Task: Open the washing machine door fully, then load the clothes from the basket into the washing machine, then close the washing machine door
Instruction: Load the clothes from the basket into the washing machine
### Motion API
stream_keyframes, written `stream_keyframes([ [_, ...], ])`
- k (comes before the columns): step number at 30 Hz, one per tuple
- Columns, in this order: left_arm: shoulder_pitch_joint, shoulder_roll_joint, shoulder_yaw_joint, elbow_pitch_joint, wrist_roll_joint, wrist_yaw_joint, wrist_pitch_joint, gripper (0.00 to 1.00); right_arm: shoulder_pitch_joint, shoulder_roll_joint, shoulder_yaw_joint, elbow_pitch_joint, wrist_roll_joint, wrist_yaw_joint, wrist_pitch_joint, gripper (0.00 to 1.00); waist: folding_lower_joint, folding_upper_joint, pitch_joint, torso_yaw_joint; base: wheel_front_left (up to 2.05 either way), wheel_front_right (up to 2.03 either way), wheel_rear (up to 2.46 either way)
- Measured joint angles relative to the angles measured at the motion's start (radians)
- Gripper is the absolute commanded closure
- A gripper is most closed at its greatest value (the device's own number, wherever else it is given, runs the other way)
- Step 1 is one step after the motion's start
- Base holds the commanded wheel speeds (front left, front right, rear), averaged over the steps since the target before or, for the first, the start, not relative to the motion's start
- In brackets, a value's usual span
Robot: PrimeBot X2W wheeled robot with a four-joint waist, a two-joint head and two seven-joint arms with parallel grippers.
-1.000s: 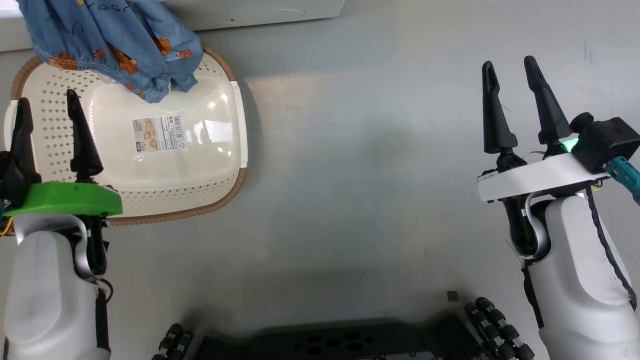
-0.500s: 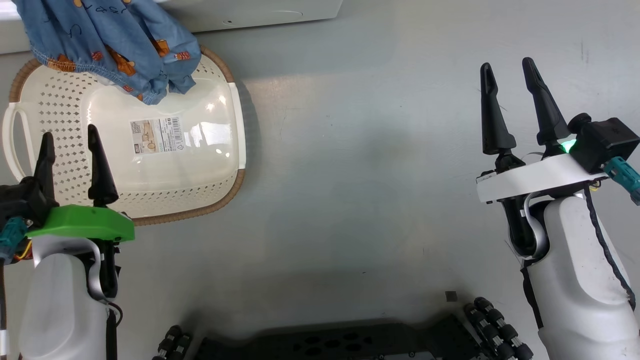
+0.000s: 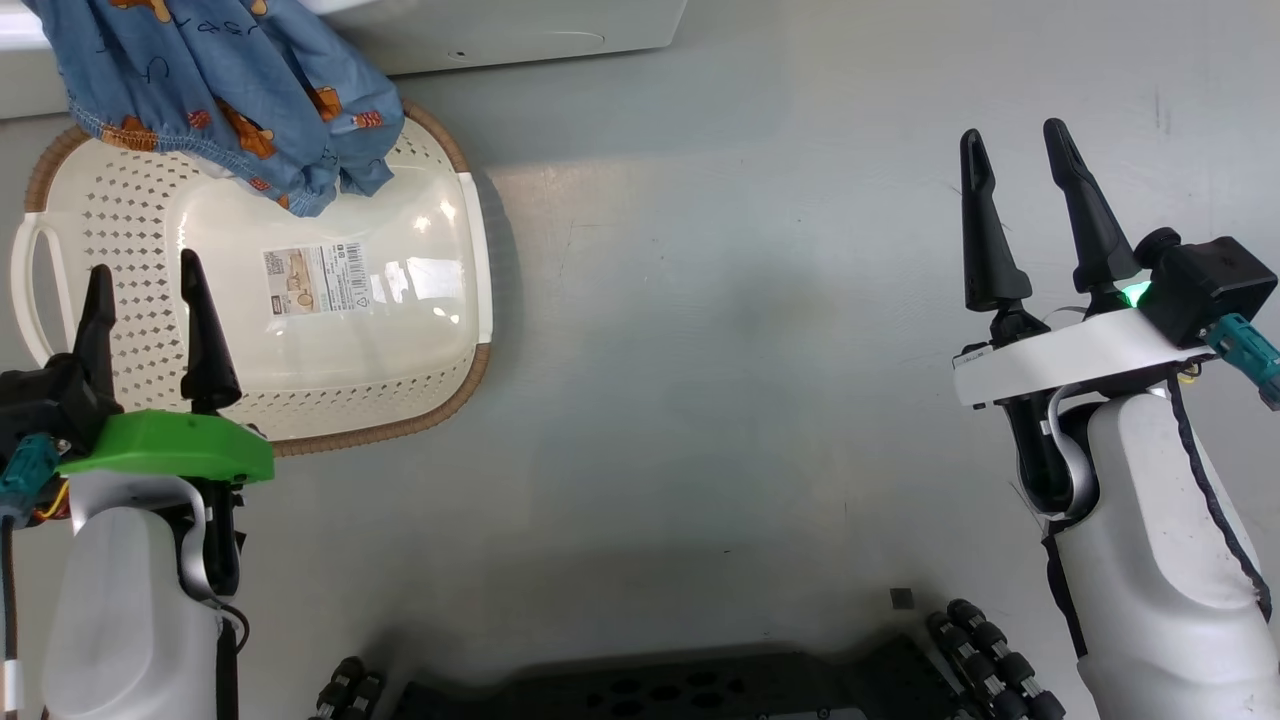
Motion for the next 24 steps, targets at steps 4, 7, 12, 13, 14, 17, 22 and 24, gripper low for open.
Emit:
stream_keyframes([
  [4, 0.000, -0.001, 0.000, -0.005, 0.002, 0.000, 0.000, 0.00, 0.000, 0.000, 0.000, 0.000, 0.001, 0.000, 0.000, 0.00, 0.0000, 0.0000, -0.004, 0.000, 0.00, 0.00, 0.00],
  [7, 0.000, -0.001, 0.002, -0.016, 0.003, 0.000, 0.000, 0.00, 0.000, -0.001, -0.001, 0.000, 0.001, 0.000, 0.000, 0.00, 0.0000, 0.0000, -0.005, 0.000, 0.00, 0.00, 0.00],
  [12, 0.000, -0.002, 0.004, -0.032, 0.007, -0.008, 0.000, 0.00, 0.000, -0.002, -0.003, 0.000, 0.001, 0.000, 0.000, 0.00, 0.0000, 0.0000, -0.008, 0.002, 0.00, 0.00, 0.00],
  [13, 0.000, -0.003, 0.004, -0.032, 0.007, -0.008, 0.000, 0.00, 0.000, -0.002, -0.004, 0.000, 0.001, 0.000, 0.000, 0.00, 0.0000, 0.0000, -0.009, 0.002, 0.00, 0.00, 0.00],
  [14, 0.000, -0.003, 0.004, -0.032, 0.007, -0.008, 0.000, 0.00, 0.000, -0.002, -0.004, 0.000, 0.001, 0.000, 0.000, 0.00, 0.0000, 0.0000, -0.010, 0.002, 0.00, 0.00, 0.00],
  [17, 0.000, -0.004, 0.004, -0.033, 0.007, -0.008, 0.000, 0.00, 0.000, -0.002, -0.005, 0.000, 0.001, 0.000, 0.000, 0.00, 0.0000, 0.0000, -0.012, 0.001, 0.00, 0.00, 0.00],
  [22, 0.000, -0.004, 0.005, -0.033, 0.007, -0.008, 0.000, 0.00, 0.000, -0.002, -0.006, 0.001, 0.001, 0.000, 0.000, 0.00, 0.0000, 0.0000, -0.011, 0.001, 0.00, 0.00, 0.00],
  [24, 0.000, -0.005, 0.004, -0.032, 0.007, -0.009, 0.000, 0.00, 0.000, -0.002, -0.006, 0.001, 0.001, 0.000, 0.000, 0.00, 0.0000, 0.0000, -0.010, 0.001, 0.00, 0.00, 0.00],
])
